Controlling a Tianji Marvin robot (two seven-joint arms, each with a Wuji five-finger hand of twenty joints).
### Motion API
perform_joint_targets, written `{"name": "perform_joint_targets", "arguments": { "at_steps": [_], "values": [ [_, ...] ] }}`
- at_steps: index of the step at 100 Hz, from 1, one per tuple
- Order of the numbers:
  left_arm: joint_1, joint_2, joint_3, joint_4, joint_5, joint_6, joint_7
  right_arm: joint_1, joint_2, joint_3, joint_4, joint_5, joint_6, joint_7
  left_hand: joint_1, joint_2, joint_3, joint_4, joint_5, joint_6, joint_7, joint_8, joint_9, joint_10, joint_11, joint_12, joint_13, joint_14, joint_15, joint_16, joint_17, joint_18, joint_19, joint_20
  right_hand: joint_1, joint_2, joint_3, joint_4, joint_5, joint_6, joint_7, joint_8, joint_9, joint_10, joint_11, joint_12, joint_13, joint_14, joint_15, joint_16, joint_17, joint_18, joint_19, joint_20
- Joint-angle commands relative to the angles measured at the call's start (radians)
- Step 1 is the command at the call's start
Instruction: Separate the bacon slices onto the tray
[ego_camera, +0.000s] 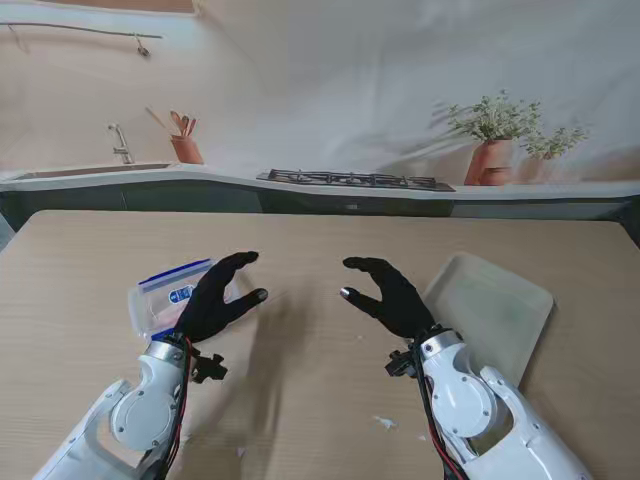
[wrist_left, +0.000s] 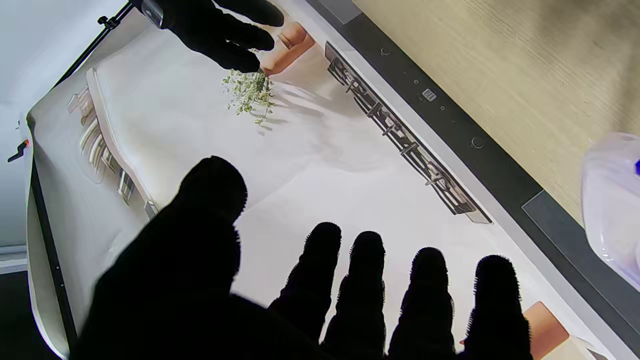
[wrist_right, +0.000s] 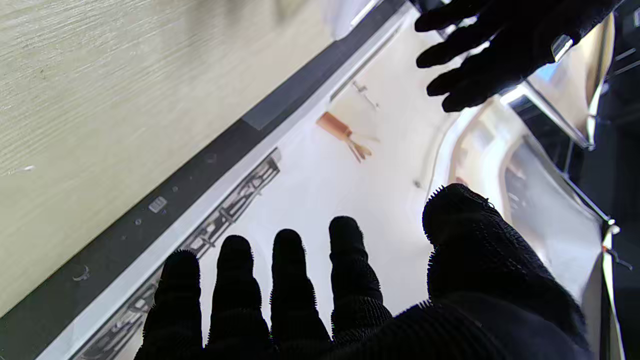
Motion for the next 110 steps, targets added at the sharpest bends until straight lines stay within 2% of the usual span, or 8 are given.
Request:
{"name": "perform_joint_targets", "arguments": {
  "at_steps": [1,49,58,65,74,77,82,110],
  "values": [
    [0.004,-0.002,0.001,-0.008,-0.001,0.006,-0.015,-0.005,-0.007,-0.003,-0.006,0.003,0.005,0.013,-0.010,0.017,0.006,0.027,0.013,-0.019,0.010,0.010,-0.015,-0.005,0.003,0.003,0.008,-0.005,-0.005,0.019,-0.009,0.001,0.037,0.020,0.013,0.028,0.005,0.062,0.010,-0.035,0.004,-0.013,0.004,-0.006,-0.004,0.002,-0.003,-0.002,0.009,0.002,0.005,-0.012,0.008,-0.008],
    [0.011,-0.001,-0.008,-0.032,0.003,0.017,-0.018,-0.004,-0.008,-0.003,-0.004,0.007,0.013,0.014,-0.011,0.020,-0.003,0.026,0.029,-0.016,0.010,0.009,-0.010,-0.002,0.000,0.001,0.005,0.000,-0.011,0.015,-0.016,0.007,0.022,0.015,0.013,0.028,0.004,0.061,0.010,-0.033,0.004,-0.013,0.003,-0.004,-0.004,0.002,-0.005,-0.001,0.009,0.002,0.003,-0.012,0.007,-0.008],
    [0.022,0.003,-0.032,-0.066,0.060,0.037,-0.005,-0.003,-0.008,-0.004,-0.002,0.006,0.016,0.013,-0.015,0.020,-0.025,0.026,0.041,-0.010,0.004,0.006,0.007,-0.006,0.008,0.007,0.028,0.005,0.001,0.025,-0.013,0.014,0.042,0.037,0.013,0.028,0.004,0.062,0.012,-0.033,0.004,-0.013,0.006,-0.005,-0.003,0.003,-0.003,-0.001,0.009,0.002,0.005,-0.011,0.008,-0.008],
    [0.029,0.008,-0.059,-0.094,0.121,0.084,-0.002,-0.002,-0.008,-0.005,0.000,0.009,0.019,0.016,-0.026,0.012,-0.042,0.025,0.038,-0.002,-0.001,0.004,0.004,-0.013,0.008,0.009,0.022,0.001,-0.004,0.025,-0.015,0.015,0.044,0.041,0.014,0.028,0.004,0.062,0.011,-0.033,0.004,-0.013,0.005,-0.005,-0.003,0.003,-0.005,-0.001,0.009,0.002,0.003,-0.012,0.007,-0.008],
    [0.029,0.027,-0.109,-0.123,0.210,0.142,-0.051,0.000,-0.008,-0.007,0.002,0.011,0.022,0.017,-0.030,0.017,-0.120,0.036,0.018,0.008,-0.021,-0.005,-0.032,-0.036,0.004,0.026,-0.002,-0.021,-0.026,0.024,-0.019,-0.001,-0.008,0.026,0.013,0.028,0.003,0.061,0.011,-0.032,0.003,-0.013,0.005,-0.005,-0.002,0.003,-0.005,0.000,0.009,0.002,0.003,-0.012,0.008,-0.008],
    [0.026,0.033,-0.125,-0.125,0.249,0.152,-0.060,0.000,-0.008,-0.008,0.002,0.011,0.023,0.018,-0.024,0.025,-0.176,0.052,0.016,0.020,-0.023,-0.007,-0.035,-0.038,0.005,0.040,0.002,-0.022,-0.031,0.031,-0.019,0.001,-0.019,0.054,0.014,0.028,0.003,0.062,0.012,-0.033,0.003,-0.013,0.006,-0.004,-0.002,0.003,-0.005,0.000,0.009,0.002,0.003,-0.012,0.008,-0.008],
    [0.022,0.042,-0.154,-0.132,0.297,0.172,-0.081,0.001,-0.008,-0.009,0.003,0.011,0.024,0.018,-0.031,0.029,-0.208,0.052,0.006,0.024,-0.029,-0.010,-0.034,-0.041,-0.011,0.035,-0.001,-0.028,-0.035,0.032,-0.018,-0.002,-0.042,0.057,0.013,0.029,0.003,0.061,0.012,-0.033,0.003,-0.013,0.006,-0.003,-0.002,0.003,-0.005,0.000,0.009,0.002,0.003,-0.012,0.008,-0.007],
    [-0.005,0.065,-0.261,-0.105,0.438,0.253,-0.140,0.011,-0.007,-0.021,0.007,0.009,0.035,0.022,-0.053,0.027,-0.272,0.068,0.012,0.050,-0.043,-0.010,-0.036,-0.030,-0.034,0.038,-0.009,-0.038,-0.064,0.028,-0.024,-0.005,-0.101,0.073,0.012,0.029,0.001,0.062,0.013,-0.032,0.003,-0.013,0.006,-0.003,0.000,0.004,-0.006,0.002,0.009,0.002,0.002,-0.013,0.008,-0.007]
  ]
}}
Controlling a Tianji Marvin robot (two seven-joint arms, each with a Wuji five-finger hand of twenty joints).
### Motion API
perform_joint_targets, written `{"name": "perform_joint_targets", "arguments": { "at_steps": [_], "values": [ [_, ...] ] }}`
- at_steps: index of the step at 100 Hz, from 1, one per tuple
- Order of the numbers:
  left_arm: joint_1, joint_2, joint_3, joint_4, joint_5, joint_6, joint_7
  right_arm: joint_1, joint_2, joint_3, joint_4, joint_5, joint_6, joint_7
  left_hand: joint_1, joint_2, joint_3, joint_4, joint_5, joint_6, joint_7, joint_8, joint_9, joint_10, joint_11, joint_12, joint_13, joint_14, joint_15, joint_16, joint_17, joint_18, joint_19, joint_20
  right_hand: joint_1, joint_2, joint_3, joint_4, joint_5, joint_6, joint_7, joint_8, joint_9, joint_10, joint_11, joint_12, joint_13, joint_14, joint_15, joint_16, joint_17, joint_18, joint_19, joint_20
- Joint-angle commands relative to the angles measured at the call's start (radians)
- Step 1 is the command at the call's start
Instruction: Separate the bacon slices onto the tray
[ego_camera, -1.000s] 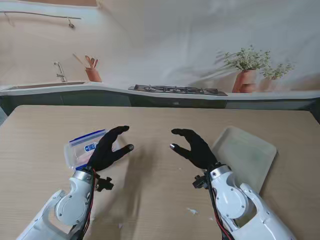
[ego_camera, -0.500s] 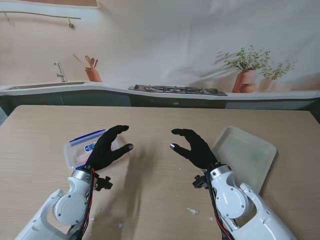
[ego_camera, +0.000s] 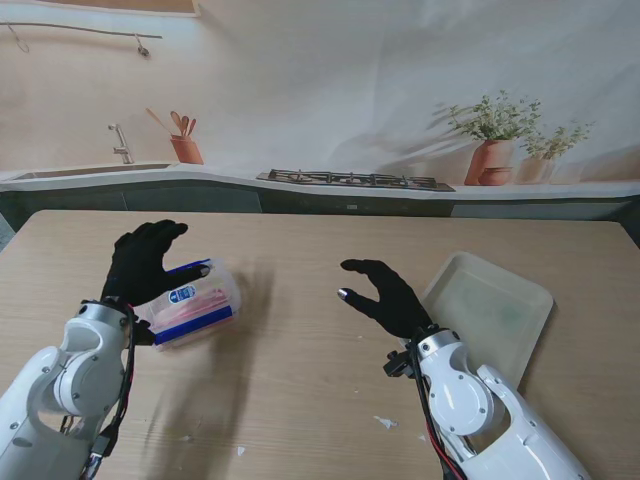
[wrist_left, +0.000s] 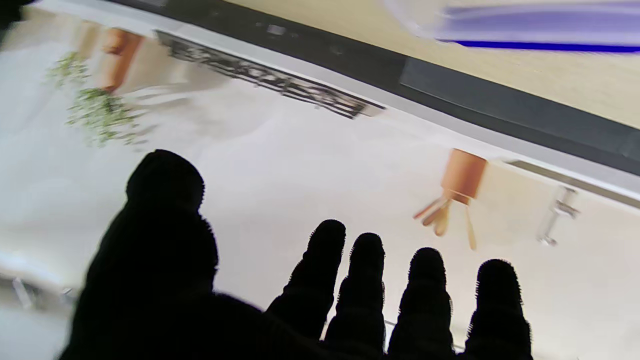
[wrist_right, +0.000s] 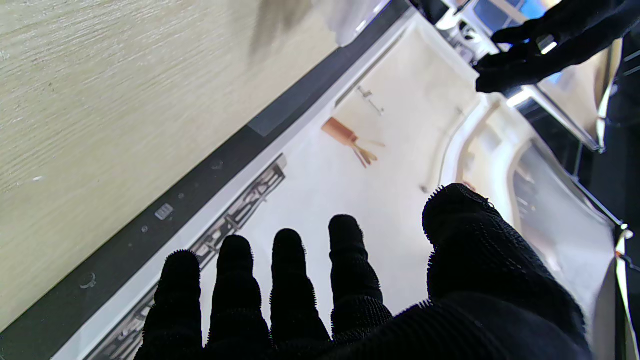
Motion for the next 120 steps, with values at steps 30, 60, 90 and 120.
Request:
{"name": "perform_joint_targets", "arguments": {
  "at_steps": [30,60,90,120],
  "values": [
    [-0.047,0.012,-0.020,0.109,0.028,0.164,-0.008,0.001,-0.007,-0.010,0.001,-0.001,0.013,0.016,-0.032,0.043,-0.055,0.058,-0.035,0.040,-0.044,-0.014,-0.033,-0.013,-0.024,0.016,-0.017,0.017,-0.043,0.011,0.015,0.052,-0.066,0.025,0.013,0.029,-0.001,0.062,0.006,-0.032,0.001,-0.012,0.008,-0.002,0.001,0.004,-0.006,0.004,0.010,0.003,0.002,-0.012,0.008,-0.007],
    [-0.109,-0.004,0.039,0.213,-0.068,0.291,0.005,-0.002,-0.007,-0.006,-0.003,-0.001,0.014,0.016,-0.018,0.050,-0.085,0.072,-0.046,0.084,-0.063,-0.031,-0.033,0.055,-0.009,0.031,0.034,0.074,0.036,0.083,0.033,0.091,0.108,0.055,0.013,0.030,-0.003,0.062,0.012,-0.028,0.001,-0.011,0.011,-0.001,0.004,0.005,-0.007,0.007,0.012,0.004,0.001,-0.012,0.008,-0.006],
    [-0.155,-0.021,0.080,0.269,-0.151,0.408,0.017,-0.007,-0.006,-0.001,-0.007,-0.002,0.012,0.017,-0.016,0.063,-0.096,0.068,-0.022,0.146,-0.071,-0.048,-0.010,0.116,0.042,0.060,0.071,0.139,0.139,0.122,0.041,0.116,0.375,-0.027,0.014,0.030,-0.005,0.062,0.014,-0.026,-0.001,-0.011,0.011,-0.001,0.003,0.005,-0.007,0.007,0.013,0.004,0.001,-0.011,0.008,-0.006],
    [-0.194,-0.035,0.123,0.326,-0.211,0.460,0.028,-0.010,-0.006,0.001,-0.010,-0.002,0.013,0.019,0.007,0.058,-0.089,0.069,-0.032,0.125,-0.072,-0.048,-0.024,0.091,0.065,0.092,0.088,0.175,0.163,0.130,0.067,0.137,0.432,-0.041,0.015,0.030,-0.006,0.062,0.015,-0.027,-0.002,-0.010,0.012,-0.001,0.003,0.006,-0.006,0.008,0.013,0.004,0.001,-0.012,0.008,-0.006]
  ]
}}
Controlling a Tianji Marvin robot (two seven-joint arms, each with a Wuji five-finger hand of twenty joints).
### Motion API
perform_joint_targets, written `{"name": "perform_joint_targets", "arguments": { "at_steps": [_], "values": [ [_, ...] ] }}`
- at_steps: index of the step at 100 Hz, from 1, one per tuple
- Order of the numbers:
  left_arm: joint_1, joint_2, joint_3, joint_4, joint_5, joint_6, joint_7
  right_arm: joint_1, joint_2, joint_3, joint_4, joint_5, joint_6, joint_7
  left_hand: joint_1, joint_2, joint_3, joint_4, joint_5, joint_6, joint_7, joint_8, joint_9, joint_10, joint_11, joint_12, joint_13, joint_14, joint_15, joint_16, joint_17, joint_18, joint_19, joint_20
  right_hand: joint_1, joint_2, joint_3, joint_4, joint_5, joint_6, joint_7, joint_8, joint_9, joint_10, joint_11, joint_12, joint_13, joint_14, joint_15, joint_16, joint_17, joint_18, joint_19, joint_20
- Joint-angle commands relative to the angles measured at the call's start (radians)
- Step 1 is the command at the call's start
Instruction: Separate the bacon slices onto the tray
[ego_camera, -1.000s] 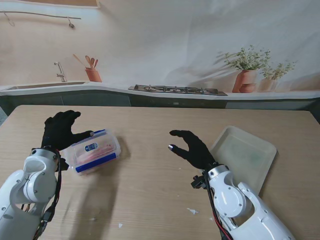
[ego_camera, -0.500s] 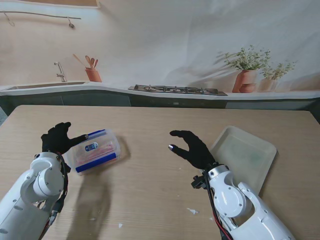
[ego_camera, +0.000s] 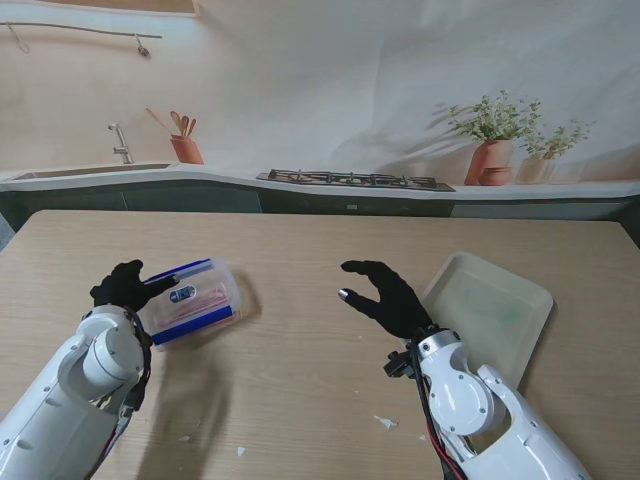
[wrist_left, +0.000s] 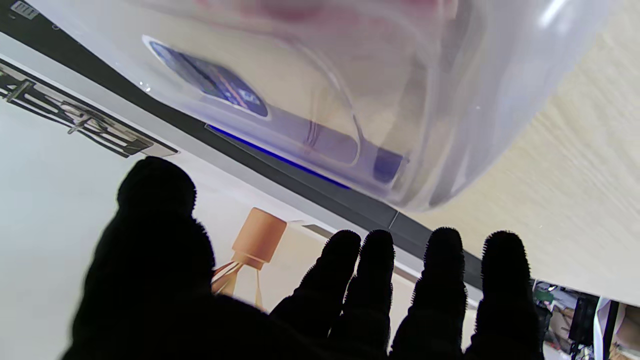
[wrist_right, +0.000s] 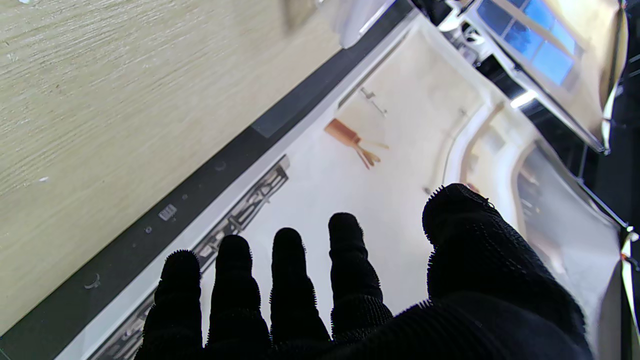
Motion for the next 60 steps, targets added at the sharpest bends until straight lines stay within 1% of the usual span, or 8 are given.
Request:
{"name": "perform_joint_targets", "arguments": {
  "at_steps": [1,20,34,45,47,52,59,60],
  "values": [
    [-0.010,-0.017,0.011,0.015,-0.019,0.012,-0.001,-0.008,-0.006,0.000,-0.007,0.000,0.003,0.014,0.017,0.021,-0.020,0.041,-0.009,0.002,-0.020,-0.011,-0.024,-0.001,0.019,0.020,0.012,0.022,0.019,0.017,0.012,0.029,0.051,-0.004,0.015,0.030,-0.006,0.062,0.000,-0.027,-0.002,-0.010,0.003,-0.001,0.003,0.006,-0.006,-0.002,0.012,0.004,0.002,-0.011,0.008,-0.006],
    [-0.021,-0.023,0.034,0.030,-0.047,0.030,0.001,-0.011,-0.006,0.006,-0.008,-0.002,-0.002,0.009,0.050,0.013,-0.005,0.043,-0.018,-0.025,0.002,0.001,-0.028,-0.023,0.029,0.037,0.018,0.013,0.036,0.026,0.009,0.032,0.095,0.003,0.015,0.030,-0.006,0.062,0.000,-0.028,-0.003,-0.010,0.002,0.000,0.003,0.005,-0.007,-0.003,0.012,0.004,0.002,-0.012,0.008,-0.006],
    [-0.032,-0.031,0.049,0.037,-0.082,0.051,0.005,-0.012,-0.007,0.008,-0.009,-0.002,-0.003,0.008,0.110,-0.011,0.042,0.045,-0.028,-0.049,0.030,0.015,-0.030,-0.032,0.057,0.073,0.039,0.019,0.097,0.067,0.031,0.035,0.187,0.045,0.016,0.031,-0.006,0.062,0.000,-0.027,-0.003,-0.009,0.003,-0.001,0.003,0.005,-0.006,-0.002,0.012,0.004,0.002,-0.011,0.008,-0.005],
    [-0.041,-0.034,0.065,0.047,-0.090,0.060,0.009,-0.013,-0.007,0.011,-0.009,-0.002,-0.006,0.008,0.140,-0.041,0.117,0.037,-0.014,-0.062,0.055,0.028,-0.017,-0.036,0.083,0.107,0.056,0.011,0.167,0.113,0.043,0.025,0.248,0.075,0.017,0.030,-0.006,0.062,0.000,-0.028,-0.003,-0.009,0.002,-0.001,0.003,0.005,-0.006,-0.001,0.012,0.004,0.003,-0.011,0.009,-0.005],
    [-0.043,-0.035,0.068,0.048,-0.091,0.063,0.010,-0.013,-0.007,0.011,-0.009,-0.002,-0.006,0.007,0.112,-0.064,0.213,0.018,-0.015,-0.070,0.065,0.034,-0.015,-0.037,0.083,0.121,0.059,0.012,0.179,0.116,0.048,0.025,0.259,0.077,0.016,0.030,-0.006,0.062,0.001,-0.028,-0.003,-0.009,0.003,0.000,0.003,0.005,-0.006,-0.002,0.012,0.004,0.003,-0.011,0.009,-0.005],
    [-0.047,-0.038,0.073,0.051,-0.103,0.068,0.014,-0.014,-0.007,0.013,-0.009,-0.002,-0.007,0.007,0.111,-0.095,0.307,0.006,-0.007,-0.093,0.078,0.041,-0.011,-0.039,0.097,0.129,0.064,0.012,0.201,0.124,0.055,0.022,0.285,0.089,0.017,0.031,-0.006,0.063,0.000,-0.027,-0.003,-0.009,0.002,0.000,0.003,0.005,-0.007,-0.002,0.012,0.004,0.003,-0.011,0.009,-0.005],
    [-0.054,-0.043,0.082,0.059,-0.115,0.067,0.025,-0.015,-0.007,0.015,-0.009,-0.002,-0.009,0.005,0.130,-0.112,0.352,0.006,0.011,-0.122,0.092,0.047,-0.004,-0.043,0.107,0.134,0.074,0.010,0.220,0.131,0.059,0.020,0.306,0.098,0.017,0.030,-0.006,0.062,0.000,-0.027,-0.003,-0.009,0.003,-0.002,0.003,0.006,-0.006,-0.002,0.012,0.004,0.003,-0.011,0.009,-0.005],
    [-0.055,-0.043,0.084,0.060,-0.115,0.067,0.026,-0.015,-0.007,0.015,-0.009,-0.002,-0.010,0.005,0.120,-0.118,0.380,0.002,0.011,-0.124,0.100,0.053,-0.004,-0.044,0.109,0.136,0.073,0.010,0.224,0.132,0.059,0.021,0.308,0.099,0.016,0.031,-0.006,0.062,0.000,-0.027,-0.003,-0.009,0.002,-0.001,0.003,0.006,-0.006,-0.002,0.012,0.004,0.003,-0.011,0.009,-0.005]
  ]
}}
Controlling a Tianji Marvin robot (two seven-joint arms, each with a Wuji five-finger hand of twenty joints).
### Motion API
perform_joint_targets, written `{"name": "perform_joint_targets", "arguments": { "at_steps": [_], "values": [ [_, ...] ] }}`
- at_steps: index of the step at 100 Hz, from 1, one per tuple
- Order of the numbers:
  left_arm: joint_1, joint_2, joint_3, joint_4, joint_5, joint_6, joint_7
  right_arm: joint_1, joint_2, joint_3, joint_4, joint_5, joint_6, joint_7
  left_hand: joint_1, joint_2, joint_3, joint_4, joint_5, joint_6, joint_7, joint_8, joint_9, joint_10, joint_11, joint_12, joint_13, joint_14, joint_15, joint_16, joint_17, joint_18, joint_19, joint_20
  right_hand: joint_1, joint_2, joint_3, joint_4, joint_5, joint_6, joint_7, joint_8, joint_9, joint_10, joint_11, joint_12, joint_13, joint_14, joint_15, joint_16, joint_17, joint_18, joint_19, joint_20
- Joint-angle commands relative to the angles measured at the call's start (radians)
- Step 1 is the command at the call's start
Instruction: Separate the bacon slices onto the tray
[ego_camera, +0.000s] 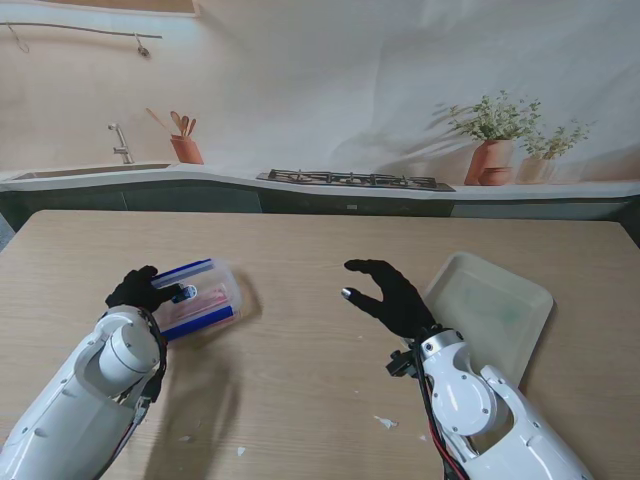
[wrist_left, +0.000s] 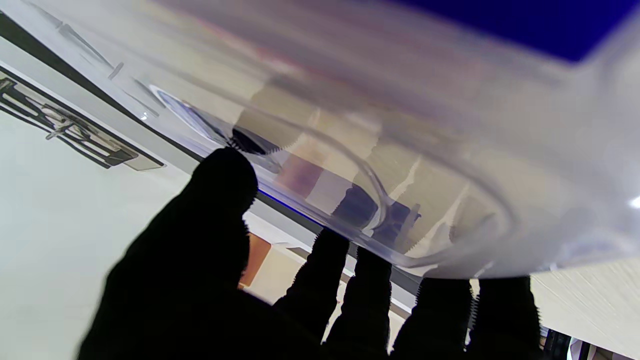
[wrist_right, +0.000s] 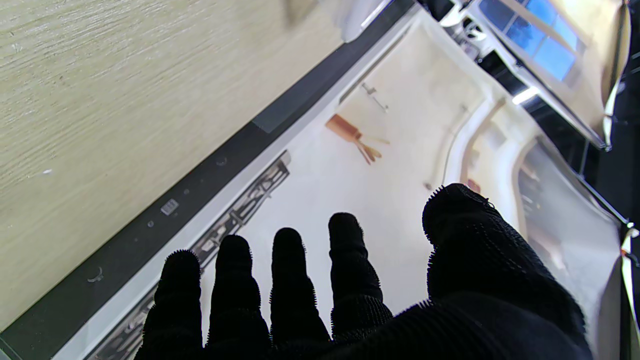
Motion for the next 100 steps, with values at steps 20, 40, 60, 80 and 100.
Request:
{"name": "perform_joint_targets", "arguments": {
  "at_steps": [20,40,60,80,100],
  "values": [
    [-0.034,-0.026,0.061,0.022,-0.032,0.004,-0.008,-0.009,-0.007,0.005,-0.003,-0.002,-0.005,0.005,0.011,-0.057,0.171,-0.008,0.046,-0.026,0.069,0.044,0.007,-0.062,0.066,0.034,0.077,-0.037,0.177,0.033,0.007,0.013,0.073,0.025,0.018,0.031,-0.006,0.063,0.001,-0.027,-0.003,-0.009,0.002,0.000,0.003,0.006,-0.006,-0.002,0.012,0.004,0.003,-0.011,0.009,-0.005],
    [-0.065,-0.033,0.118,0.035,-0.057,0.011,-0.016,-0.013,-0.008,0.012,-0.005,-0.001,-0.004,0.002,0.008,-0.059,0.193,-0.010,0.052,-0.021,0.084,0.052,0.007,-0.067,0.077,0.042,0.075,-0.046,0.198,0.043,0.005,0.006,0.089,0.036,0.019,0.031,-0.005,0.063,0.002,-0.027,-0.002,-0.008,0.002,-0.001,0.004,0.006,-0.006,0.000,0.013,0.005,0.005,-0.011,0.010,-0.004],
    [-0.087,-0.042,0.162,0.043,-0.093,-0.012,-0.013,0.003,-0.010,-0.001,-0.007,0.009,0.020,0.004,0.005,-0.063,0.221,-0.014,0.056,-0.019,0.093,0.058,0.012,-0.070,0.085,0.051,0.073,-0.050,0.214,0.051,0.003,0.002,0.097,0.049,0.037,0.022,0.007,0.064,0.010,-0.013,0.006,-0.004,0.022,0.026,0.030,0.017,0.022,0.034,0.058,0.027,0.059,-0.001,0.036,0.006],
    [-0.109,-0.047,0.210,0.040,-0.118,-0.007,-0.029,0.087,-0.012,-0.051,0.030,0.031,0.050,0.033,-0.011,-0.061,0.213,-0.018,0.050,-0.014,0.095,0.060,0.011,-0.072,0.085,0.054,0.073,-0.052,0.214,0.052,0.001,0.001,0.102,0.058,0.045,0.017,0.028,0.064,0.015,0.017,0.013,-0.002,0.041,0.043,0.057,0.029,0.043,0.052,0.099,0.047,0.101,-0.007,0.046,0.003],
    [-0.134,-0.067,0.249,0.056,-0.170,-0.011,-0.008,0.197,-0.022,-0.135,0.107,0.073,0.111,0.069,-0.009,-0.059,0.209,-0.017,0.056,-0.009,0.101,0.063,0.016,-0.073,0.089,0.056,0.071,-0.048,0.213,0.051,-0.001,0.003,0.102,0.065,0.039,0.010,0.063,0.061,0.053,0.124,0.050,0.022,0.064,0.065,0.094,0.044,0.061,0.057,0.130,0.062,0.131,-0.007,0.054,-0.004]
  ]
}}
